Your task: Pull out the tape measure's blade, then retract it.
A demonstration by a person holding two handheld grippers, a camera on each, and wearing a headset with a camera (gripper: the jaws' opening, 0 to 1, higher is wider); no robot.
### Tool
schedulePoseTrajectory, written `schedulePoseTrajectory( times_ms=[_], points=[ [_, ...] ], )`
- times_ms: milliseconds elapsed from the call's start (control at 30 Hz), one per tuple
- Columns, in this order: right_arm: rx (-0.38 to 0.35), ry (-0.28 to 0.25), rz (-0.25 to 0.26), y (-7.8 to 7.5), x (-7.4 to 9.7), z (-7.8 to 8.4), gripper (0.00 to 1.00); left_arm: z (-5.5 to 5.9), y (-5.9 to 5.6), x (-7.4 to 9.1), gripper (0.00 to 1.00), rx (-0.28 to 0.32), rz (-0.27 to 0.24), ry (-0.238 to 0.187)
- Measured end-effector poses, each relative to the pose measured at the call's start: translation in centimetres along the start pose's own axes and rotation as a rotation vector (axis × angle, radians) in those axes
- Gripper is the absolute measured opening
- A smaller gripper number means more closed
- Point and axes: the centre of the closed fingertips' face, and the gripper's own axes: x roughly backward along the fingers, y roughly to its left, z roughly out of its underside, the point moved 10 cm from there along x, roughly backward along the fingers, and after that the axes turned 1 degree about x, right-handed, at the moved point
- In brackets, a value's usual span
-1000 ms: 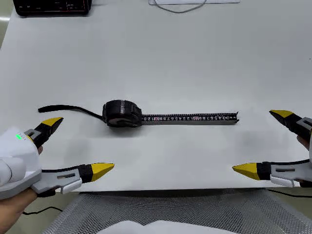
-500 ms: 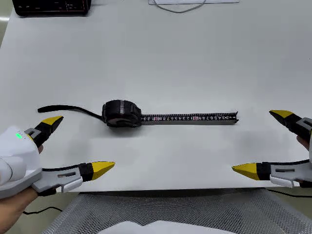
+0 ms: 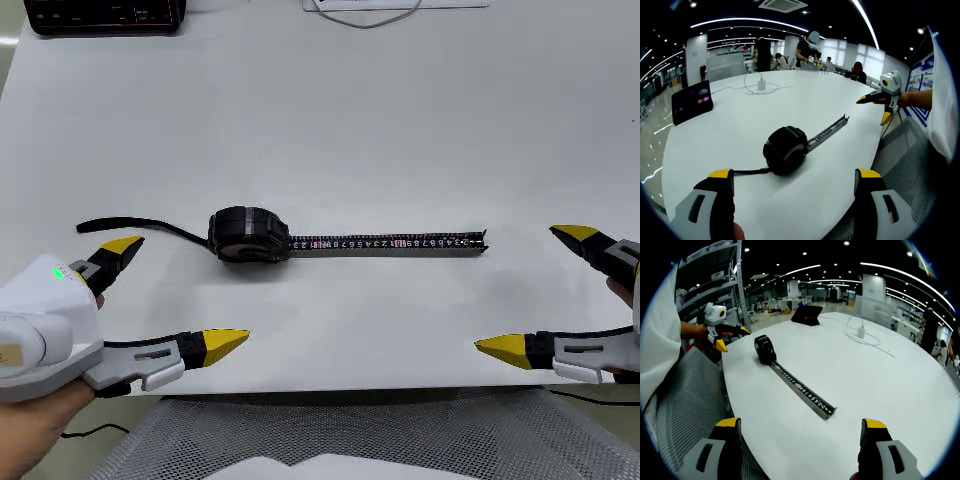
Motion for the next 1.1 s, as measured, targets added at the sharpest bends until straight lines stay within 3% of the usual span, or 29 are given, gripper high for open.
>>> schedulePoseTrajectory(
  times_ms=[500, 1100],
  points=[
    [0.010, 0.004, -0.010, -0.5, -0.4, -0.3, 0.97, -0.5, -0.3, -1.9, 0.99, 0.014, -0.017, -0.004],
    [0.022, 0.005, -0.001, -1.7, -0.3, -0.7, 0.97, -1.3, -1.8, -5.4, 0.99, 0.058, 0.029, -0.017]
  ],
)
